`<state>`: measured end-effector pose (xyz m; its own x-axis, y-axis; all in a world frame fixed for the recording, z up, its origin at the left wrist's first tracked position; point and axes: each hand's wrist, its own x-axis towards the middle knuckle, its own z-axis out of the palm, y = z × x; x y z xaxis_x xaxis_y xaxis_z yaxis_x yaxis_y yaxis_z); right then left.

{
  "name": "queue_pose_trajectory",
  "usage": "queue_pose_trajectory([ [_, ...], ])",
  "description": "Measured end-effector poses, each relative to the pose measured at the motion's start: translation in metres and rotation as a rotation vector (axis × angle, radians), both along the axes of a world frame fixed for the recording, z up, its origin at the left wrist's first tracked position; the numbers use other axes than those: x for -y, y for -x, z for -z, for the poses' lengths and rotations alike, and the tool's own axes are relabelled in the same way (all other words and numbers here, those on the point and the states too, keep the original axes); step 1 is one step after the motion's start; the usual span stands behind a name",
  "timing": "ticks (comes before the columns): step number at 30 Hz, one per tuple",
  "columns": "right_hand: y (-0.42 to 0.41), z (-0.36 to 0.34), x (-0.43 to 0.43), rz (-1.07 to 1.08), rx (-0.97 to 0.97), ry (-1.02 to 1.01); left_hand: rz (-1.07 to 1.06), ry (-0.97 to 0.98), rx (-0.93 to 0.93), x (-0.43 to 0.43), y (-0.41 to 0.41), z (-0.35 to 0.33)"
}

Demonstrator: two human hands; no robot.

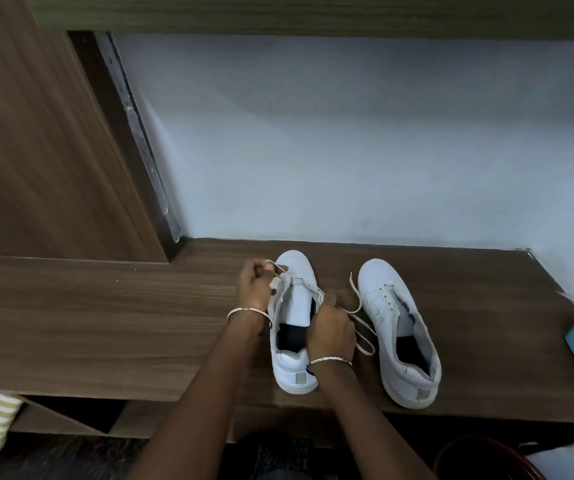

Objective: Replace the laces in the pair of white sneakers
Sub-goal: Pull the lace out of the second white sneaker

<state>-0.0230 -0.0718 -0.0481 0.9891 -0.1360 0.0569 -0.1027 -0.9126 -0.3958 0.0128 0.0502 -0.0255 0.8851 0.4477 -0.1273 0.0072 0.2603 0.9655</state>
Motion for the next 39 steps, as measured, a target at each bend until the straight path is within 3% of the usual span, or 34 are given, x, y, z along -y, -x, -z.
queue_pose_trajectory([
  [2, -0.001, 0.0, -0.001, 0.014, -0.018, 0.012, -0.09, 0.254, 0.034, -0.01, -0.001, -0.019],
  [4, -0.001, -0.001, -0.002, 0.021, -0.027, 0.016, -0.157, 0.267, 0.105, -0.025, -0.005, -0.037],
  [9, 0.001, -0.003, -0.004, 0.022, -0.027, -0.004, -0.253, 0.03, 0.278, -0.064, -0.011, -0.073],
  [15, 0.002, -0.006, -0.005, 0.022, -0.044, 0.007, -0.258, -0.292, 0.231, -0.104, 0.002, -0.089],
  [18, 0.002, -0.007, -0.006, 0.029, -0.045, 0.01, -0.108, -0.574, -0.124, -0.105, 0.012, -0.083],
  [22, 0.003, -0.007, -0.007, 0.026, -0.041, 0.013, 0.729, -0.851, -0.837, -0.095, 0.027, -0.078],
  [24, 0.003, -0.007, -0.007, 0.024, -0.037, 0.018, 0.787, -1.098, -1.045, -0.085, 0.031, -0.072],
  [26, 0.002, -0.006, -0.007, 0.021, -0.041, 0.021, 0.465, -1.329, -0.878, -0.071, 0.027, -0.054],
  [28, 0.002, -0.006, -0.007, 0.014, -0.049, 0.029, 0.172, -1.319, -0.605, -0.052, 0.019, -0.043],
  [31, 0.002, -0.005, -0.006, 0.007, -0.052, 0.036, 0.242, -1.133, -0.365, -0.034, -0.001, -0.026],
  [33, 0.001, -0.005, -0.006, 0.008, -0.047, 0.041, 0.341, -1.121, -0.323, -0.026, -0.008, -0.015],
  [39, 0.001, -0.004, -0.006, 0.009, -0.043, 0.042, 0.254, -1.35, -0.307, -0.015, -0.014, 0.004],
])
